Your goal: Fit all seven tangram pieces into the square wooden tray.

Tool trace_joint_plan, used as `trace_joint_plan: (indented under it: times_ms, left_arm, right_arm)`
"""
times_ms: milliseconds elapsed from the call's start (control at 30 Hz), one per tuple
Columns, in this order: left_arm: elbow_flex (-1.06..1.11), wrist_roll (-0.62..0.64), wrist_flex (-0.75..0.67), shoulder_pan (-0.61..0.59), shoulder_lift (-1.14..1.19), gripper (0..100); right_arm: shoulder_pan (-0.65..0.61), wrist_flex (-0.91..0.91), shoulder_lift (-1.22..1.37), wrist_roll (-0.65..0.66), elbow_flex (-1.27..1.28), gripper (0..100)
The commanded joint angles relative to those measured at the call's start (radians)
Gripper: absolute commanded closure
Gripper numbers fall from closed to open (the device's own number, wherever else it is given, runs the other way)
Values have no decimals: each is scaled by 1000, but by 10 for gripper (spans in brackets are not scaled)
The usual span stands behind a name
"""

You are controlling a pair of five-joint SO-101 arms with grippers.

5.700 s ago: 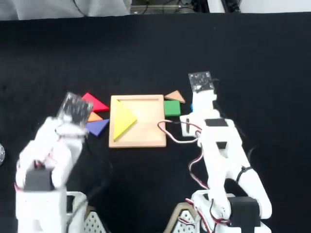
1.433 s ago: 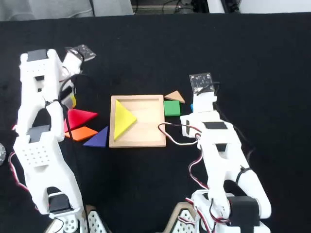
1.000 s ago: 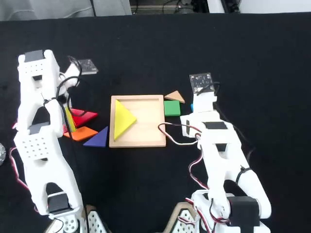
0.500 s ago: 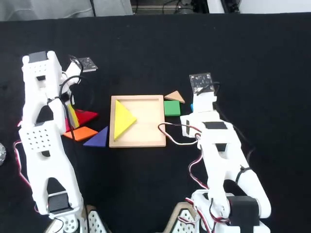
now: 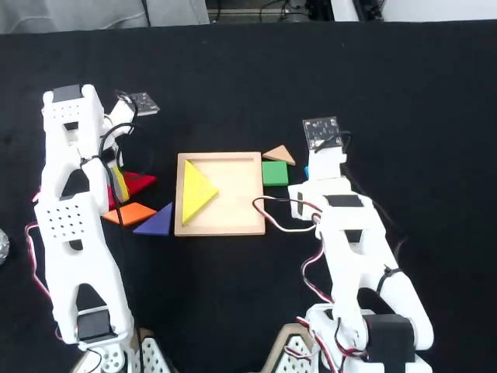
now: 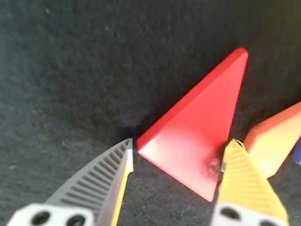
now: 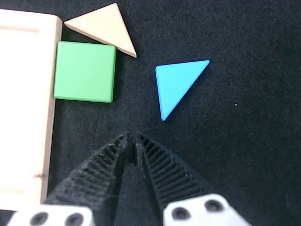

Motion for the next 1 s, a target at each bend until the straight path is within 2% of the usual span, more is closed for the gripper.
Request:
trace_joint_plan:
  times_ms: [0,367,500,600,967]
  left_arm:
    - [-22,6,-29,38,-5,706]
    - [48,20,-121,21,-5,709]
    - [41,100,-147,30,-12,690]
    - [36,100,-146,33,-17,637]
    - [-22,98,-180,38,-12,641]
  right_arm:
    - [8,-20,-36,11,-10,985]
    - [8,-20,-36,11,-10,985]
    - [8,-20,-36,11,-10,985]
    - [8,-18,-36,11,-10,985]
    - [8,-18,-36,11,-10,985]
